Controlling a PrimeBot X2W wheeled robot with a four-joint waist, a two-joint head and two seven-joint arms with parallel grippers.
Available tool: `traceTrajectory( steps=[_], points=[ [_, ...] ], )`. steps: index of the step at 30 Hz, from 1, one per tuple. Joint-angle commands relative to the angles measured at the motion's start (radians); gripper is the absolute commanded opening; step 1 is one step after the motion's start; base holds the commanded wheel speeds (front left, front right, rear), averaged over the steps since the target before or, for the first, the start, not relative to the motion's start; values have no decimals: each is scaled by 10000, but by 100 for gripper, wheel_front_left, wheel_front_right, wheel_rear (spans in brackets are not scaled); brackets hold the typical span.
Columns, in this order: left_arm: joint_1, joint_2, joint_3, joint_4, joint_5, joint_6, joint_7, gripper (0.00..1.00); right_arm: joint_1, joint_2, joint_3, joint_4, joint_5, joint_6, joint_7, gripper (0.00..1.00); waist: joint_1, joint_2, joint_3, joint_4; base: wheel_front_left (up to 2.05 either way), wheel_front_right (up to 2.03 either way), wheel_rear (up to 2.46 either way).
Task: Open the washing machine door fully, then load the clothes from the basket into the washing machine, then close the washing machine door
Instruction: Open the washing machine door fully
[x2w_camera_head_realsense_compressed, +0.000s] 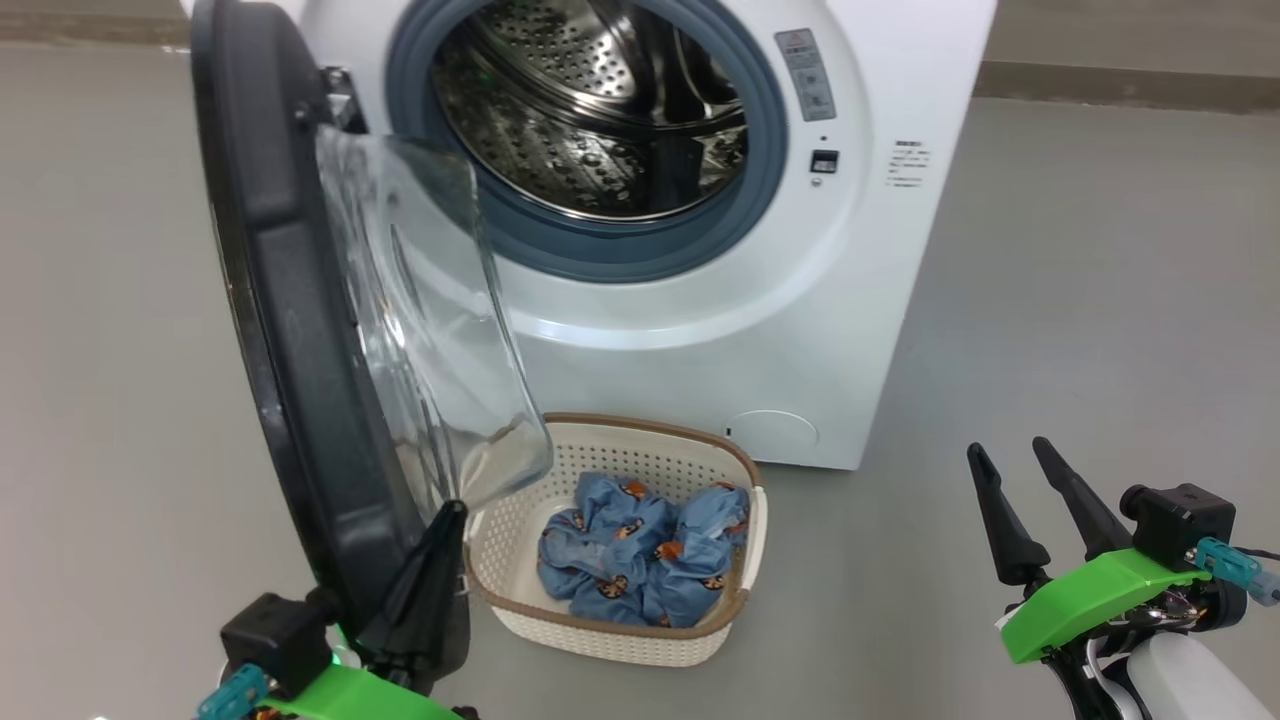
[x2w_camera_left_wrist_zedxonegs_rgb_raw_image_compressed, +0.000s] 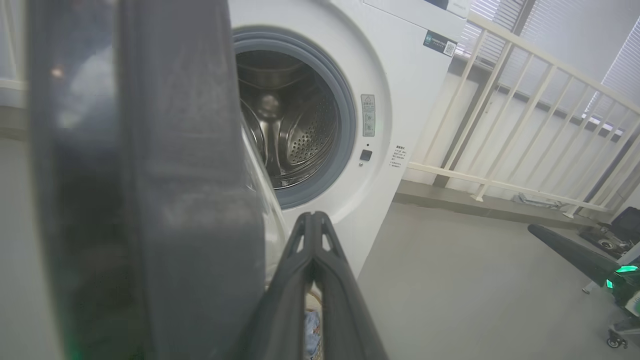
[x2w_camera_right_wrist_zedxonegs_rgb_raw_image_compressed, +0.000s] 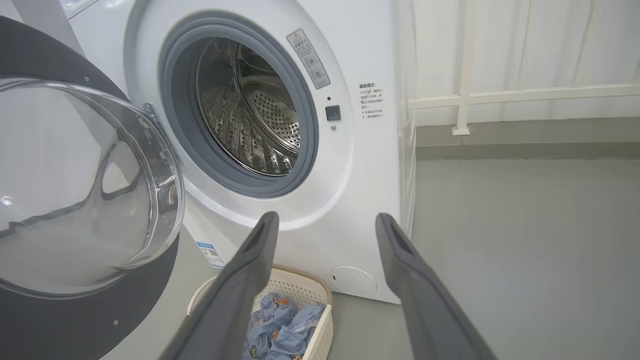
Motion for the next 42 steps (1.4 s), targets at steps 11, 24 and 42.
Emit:
traceTrajectory(
  steps=[11, 24, 42],
  points=[
    [-292, 789, 1065, -367, 12, 616, 105, 0, -33, 11, 49, -191, 107, 58, -124, 100, 0, 0, -93, 978, 0, 0, 0],
    [-737, 1592, 1824, -102, -174, 970, 655, 0, -95, 54, 6, -211, 98, 58, -124, 100, 0, 0, 65, 1693, 0, 0, 0],
    [-3188, 2403, 2427, 2798, -797, 402, 858, 0, -881, -190, -20, -245, -137, 58, -124, 100, 0, 0, 1495, 2770, 0, 0, 0]
  ],
)
